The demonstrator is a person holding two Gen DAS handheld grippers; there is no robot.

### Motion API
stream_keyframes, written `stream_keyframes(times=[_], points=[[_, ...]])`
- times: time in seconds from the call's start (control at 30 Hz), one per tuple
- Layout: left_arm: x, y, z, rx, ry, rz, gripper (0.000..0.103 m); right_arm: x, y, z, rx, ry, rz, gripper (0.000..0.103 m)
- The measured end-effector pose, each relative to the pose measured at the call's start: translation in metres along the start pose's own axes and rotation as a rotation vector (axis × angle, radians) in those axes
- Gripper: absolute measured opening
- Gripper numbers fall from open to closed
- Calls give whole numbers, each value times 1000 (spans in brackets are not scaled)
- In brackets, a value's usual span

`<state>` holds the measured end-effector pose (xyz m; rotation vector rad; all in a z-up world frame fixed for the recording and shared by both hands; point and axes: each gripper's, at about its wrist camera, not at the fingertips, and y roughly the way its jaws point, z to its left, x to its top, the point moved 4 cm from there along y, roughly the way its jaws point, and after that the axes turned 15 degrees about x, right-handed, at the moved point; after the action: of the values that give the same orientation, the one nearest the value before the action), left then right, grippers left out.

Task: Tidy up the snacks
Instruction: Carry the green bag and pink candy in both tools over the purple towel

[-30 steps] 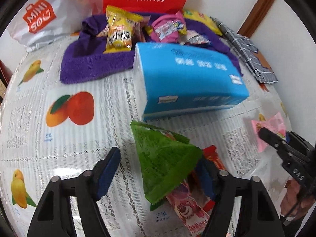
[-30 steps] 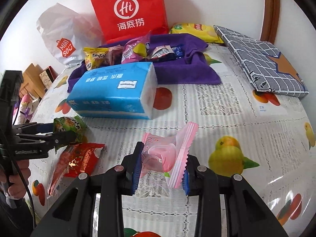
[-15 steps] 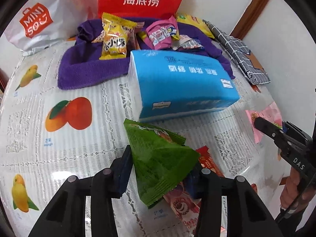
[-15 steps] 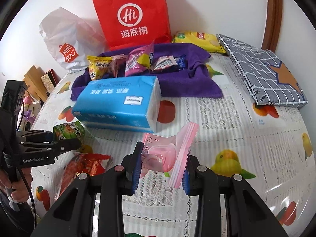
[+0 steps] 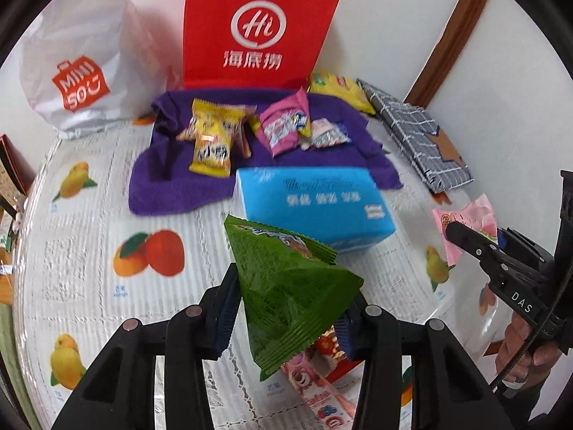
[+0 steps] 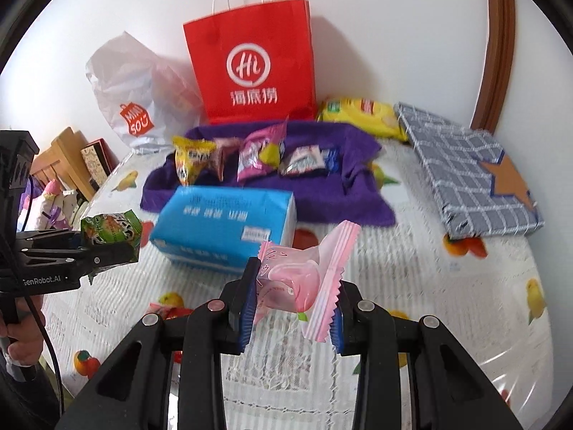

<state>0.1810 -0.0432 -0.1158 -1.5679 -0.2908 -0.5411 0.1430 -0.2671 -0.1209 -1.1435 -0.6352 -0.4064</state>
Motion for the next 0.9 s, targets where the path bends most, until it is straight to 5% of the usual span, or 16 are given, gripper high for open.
stream_keyframes(times=[0.9], points=[[99,-25,17,62,-13,-148,44,106,21,-13,-10,-44,-112,34]])
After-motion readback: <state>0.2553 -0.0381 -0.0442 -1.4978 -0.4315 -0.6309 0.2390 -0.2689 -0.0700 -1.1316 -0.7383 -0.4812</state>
